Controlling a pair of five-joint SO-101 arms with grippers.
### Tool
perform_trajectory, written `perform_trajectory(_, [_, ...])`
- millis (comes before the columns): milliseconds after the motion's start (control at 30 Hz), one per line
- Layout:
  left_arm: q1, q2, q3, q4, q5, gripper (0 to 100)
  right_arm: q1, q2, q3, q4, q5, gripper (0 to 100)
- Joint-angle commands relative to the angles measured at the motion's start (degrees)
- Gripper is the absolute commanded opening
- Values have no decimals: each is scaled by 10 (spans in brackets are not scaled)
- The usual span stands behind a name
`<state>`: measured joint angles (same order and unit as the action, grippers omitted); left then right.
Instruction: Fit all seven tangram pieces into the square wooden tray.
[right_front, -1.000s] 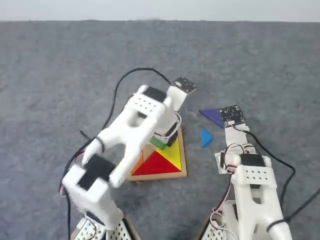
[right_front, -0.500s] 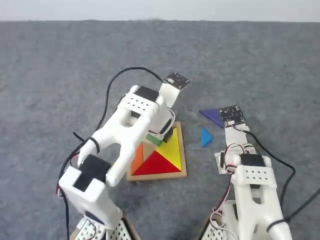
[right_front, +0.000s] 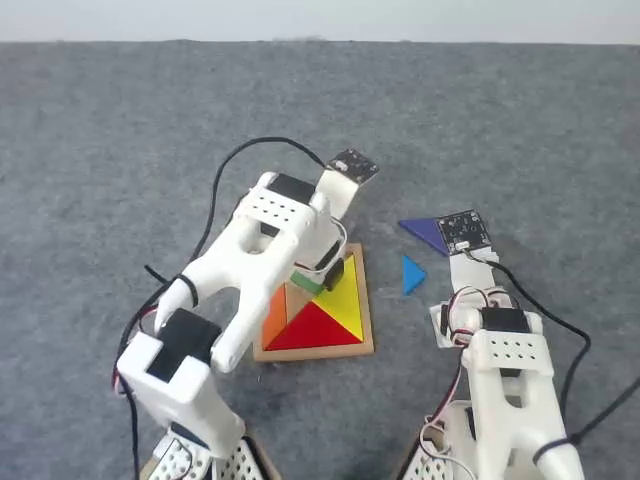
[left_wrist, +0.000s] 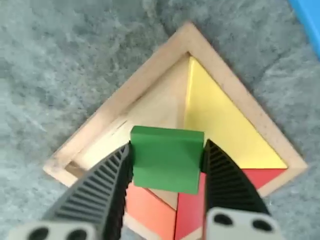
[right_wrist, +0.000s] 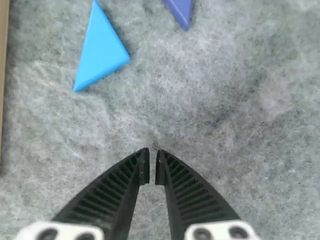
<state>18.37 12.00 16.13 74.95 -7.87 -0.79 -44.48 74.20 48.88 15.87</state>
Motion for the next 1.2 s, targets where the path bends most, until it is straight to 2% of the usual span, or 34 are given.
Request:
perform_trajectory(0, [-3, -10, -3, -11, -4, 209, 5, -14, -4, -9, 6, 42])
perform_trajectory(333, [-26, -11, -1, -39, 4, 212, 5, -14, -4, -9, 6, 42])
perform_trajectory(500, [-50, -11, 0, -34, -9, 261, 5, -15, -4, -9, 6, 42])
perform_trajectory(800, [-38, -13, -7, -39, -10, 261, 5, -15, -4, -9, 6, 42])
perform_trajectory(1033, [-43, -84, 6, -95, 60, 204, 5, -16, -4, -9, 6, 41])
perform_trajectory(1167, [-60, -81, 56, -135, 49, 190, 5, -16, -4, -8, 6, 41])
